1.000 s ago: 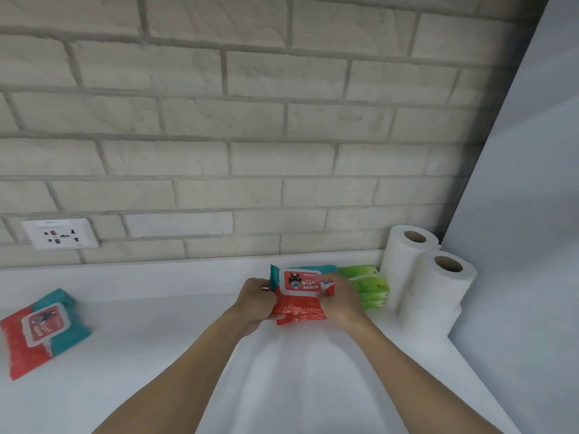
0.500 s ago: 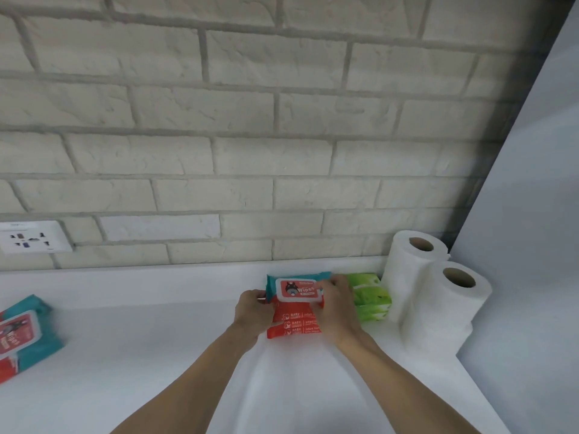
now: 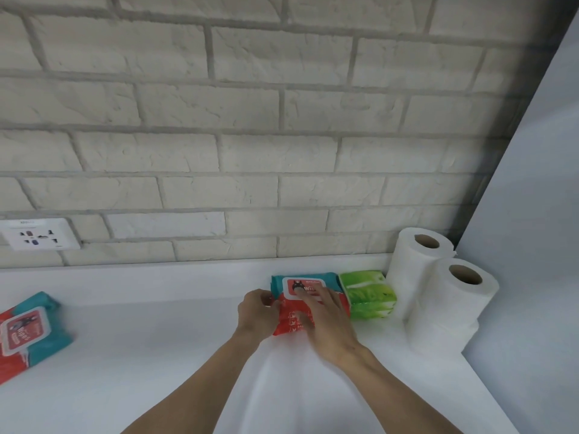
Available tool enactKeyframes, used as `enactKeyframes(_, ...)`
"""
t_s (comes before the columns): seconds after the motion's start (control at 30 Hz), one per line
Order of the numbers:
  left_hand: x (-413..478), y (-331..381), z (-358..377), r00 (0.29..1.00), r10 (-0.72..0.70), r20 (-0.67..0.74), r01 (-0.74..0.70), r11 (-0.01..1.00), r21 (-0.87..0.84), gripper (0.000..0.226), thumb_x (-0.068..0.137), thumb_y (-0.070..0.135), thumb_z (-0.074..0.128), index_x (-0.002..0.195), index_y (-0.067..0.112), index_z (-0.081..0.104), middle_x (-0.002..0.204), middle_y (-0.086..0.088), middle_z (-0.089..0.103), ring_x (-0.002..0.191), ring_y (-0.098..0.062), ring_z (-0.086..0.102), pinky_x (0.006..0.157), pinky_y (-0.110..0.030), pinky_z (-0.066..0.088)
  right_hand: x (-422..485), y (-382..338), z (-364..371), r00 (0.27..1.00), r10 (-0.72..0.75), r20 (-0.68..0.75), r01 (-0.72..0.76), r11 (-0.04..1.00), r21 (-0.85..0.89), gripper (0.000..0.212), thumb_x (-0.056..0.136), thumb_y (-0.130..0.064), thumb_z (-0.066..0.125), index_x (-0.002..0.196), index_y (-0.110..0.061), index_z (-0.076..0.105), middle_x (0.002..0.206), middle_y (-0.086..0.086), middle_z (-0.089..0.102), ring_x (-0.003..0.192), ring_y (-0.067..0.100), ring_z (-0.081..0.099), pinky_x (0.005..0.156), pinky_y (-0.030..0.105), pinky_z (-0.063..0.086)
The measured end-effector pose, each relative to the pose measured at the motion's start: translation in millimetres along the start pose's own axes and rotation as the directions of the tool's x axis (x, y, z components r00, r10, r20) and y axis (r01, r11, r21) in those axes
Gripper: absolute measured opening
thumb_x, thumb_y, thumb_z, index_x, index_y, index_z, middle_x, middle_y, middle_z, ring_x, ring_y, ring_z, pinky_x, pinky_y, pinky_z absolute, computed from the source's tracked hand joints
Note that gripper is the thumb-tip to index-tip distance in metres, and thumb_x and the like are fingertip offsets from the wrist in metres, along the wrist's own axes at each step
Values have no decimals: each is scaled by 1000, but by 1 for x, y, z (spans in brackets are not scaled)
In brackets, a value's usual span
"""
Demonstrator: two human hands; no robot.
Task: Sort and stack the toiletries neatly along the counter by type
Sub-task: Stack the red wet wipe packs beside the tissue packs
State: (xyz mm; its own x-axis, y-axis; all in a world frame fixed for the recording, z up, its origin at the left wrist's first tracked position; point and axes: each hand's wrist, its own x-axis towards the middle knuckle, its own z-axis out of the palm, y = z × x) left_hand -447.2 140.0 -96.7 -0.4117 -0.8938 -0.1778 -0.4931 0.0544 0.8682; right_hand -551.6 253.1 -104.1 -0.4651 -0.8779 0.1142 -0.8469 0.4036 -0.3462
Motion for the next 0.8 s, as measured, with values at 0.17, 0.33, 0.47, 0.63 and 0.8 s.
enactKeyframes(0.17, 0, -6, -4, 999, 33, -12, -33, 999, 23, 29, 97, 25, 53, 122, 11, 58, 112, -1, 64, 87, -14, 62, 75, -23, 54, -1, -1, -1, 1000, 5, -3, -5, 1000, -9, 49, 101, -37, 41, 148, -39, 28, 159, -3, 16, 146, 28, 14, 120, 40, 19)
enactKeyframes(0.33, -7, -9, -10, 997, 72, 8, -73, 997, 24, 33, 97, 27, 52, 128, 15, 52, 113, 2, 58, 92, -12, 57, 70, -16, 49, -6, -8, -7, 999, 31, 26, -30, 999, -10, 51, 101, -41, 39, 150, -37, 25, 161, -2, 12, 148, 29, 8, 120, 41, 15)
enactKeyframes(0.47, -12, -9, -18, 993, 114, 13, -114, 993, 14, 35, 96, 25, 53, 130, 19, 50, 124, 1, 57, 96, -12, 57, 74, -18, 49, -8, -14, -11, 1000, 26, 8, -25, 999, -20, 51, 100, -45, 39, 149, -35, 28, 160, -2, 15, 148, 29, 11, 120, 41, 17)
enactKeyframes(0.63, -20, -13, -33, 985, 168, 24, -168, 986, -3, 36, 95, 22, 55, 130, 23, 50, 128, 3, 55, 104, -16, 60, 85, -24, 52, -13, -32, -15, 998, 11, -65, -9, 999, 40, 41, 99, -41, 44, 139, -32, 44, 153, -3, 31, 142, 22, 25, 117, 37, 25)
enactKeyframes(0.8, -35, -25, -61, 962, 273, 12, -273, 962, 5, 38, 93, 25, 58, 129, 28, 49, 127, 7, 53, 104, -14, 55, 82, -22, 46, -19, -59, -18, 996, -38, -86, 48, 992, 114, 36, 98, -37, 47, 131, -25, 53, 137, -3, 49, 129, 19, 43, 109, 34, 37)
